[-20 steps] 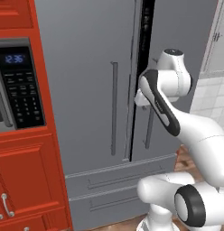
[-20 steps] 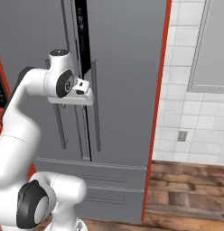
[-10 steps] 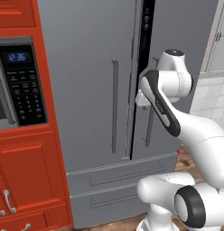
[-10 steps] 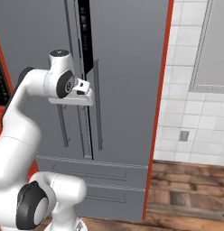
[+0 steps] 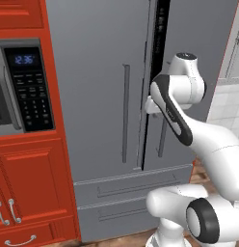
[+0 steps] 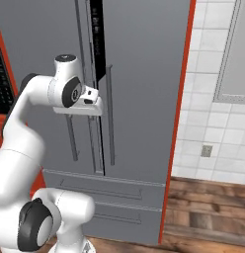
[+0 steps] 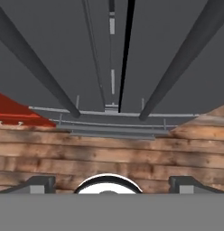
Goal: Open the fridge, grab two sodas, and place both sodas inside the bowl with ice on the dining counter.
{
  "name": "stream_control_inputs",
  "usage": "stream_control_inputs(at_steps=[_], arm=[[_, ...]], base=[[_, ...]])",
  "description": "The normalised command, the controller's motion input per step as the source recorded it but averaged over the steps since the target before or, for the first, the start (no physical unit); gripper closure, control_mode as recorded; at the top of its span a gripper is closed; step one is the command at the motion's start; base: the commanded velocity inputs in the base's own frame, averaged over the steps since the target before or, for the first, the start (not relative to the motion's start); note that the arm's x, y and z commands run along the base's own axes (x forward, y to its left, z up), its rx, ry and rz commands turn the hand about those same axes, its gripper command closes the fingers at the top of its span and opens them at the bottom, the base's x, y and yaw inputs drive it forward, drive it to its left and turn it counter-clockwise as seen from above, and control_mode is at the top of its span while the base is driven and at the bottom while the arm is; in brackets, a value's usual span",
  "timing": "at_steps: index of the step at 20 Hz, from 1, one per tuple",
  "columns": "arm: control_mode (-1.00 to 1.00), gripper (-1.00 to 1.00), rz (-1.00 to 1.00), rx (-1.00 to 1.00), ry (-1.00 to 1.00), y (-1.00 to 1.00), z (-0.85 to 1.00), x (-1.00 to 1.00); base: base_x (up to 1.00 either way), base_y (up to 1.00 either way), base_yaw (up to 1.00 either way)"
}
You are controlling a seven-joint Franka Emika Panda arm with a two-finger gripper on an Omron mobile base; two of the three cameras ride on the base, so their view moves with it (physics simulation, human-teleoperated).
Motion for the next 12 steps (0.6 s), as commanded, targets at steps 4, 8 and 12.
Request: stream_control_inputs(at_steps=[4, 8, 12], arm=[[-1.00, -1.00, 0.02, 0.01, -0.03, 0.00, -0.01, 0.00], [-1.00, -1.00, 0.00, 0.08, -0.22, -0.46, 0.00, 0.05], [-1.00, -1.00, -0.01, 0.07, -0.28, -0.66, 0.00, 0.10]], base=[[0.00, -0.05, 0.01], [0.00, 0.00, 0.00], [0.00, 0.00, 0.00]])
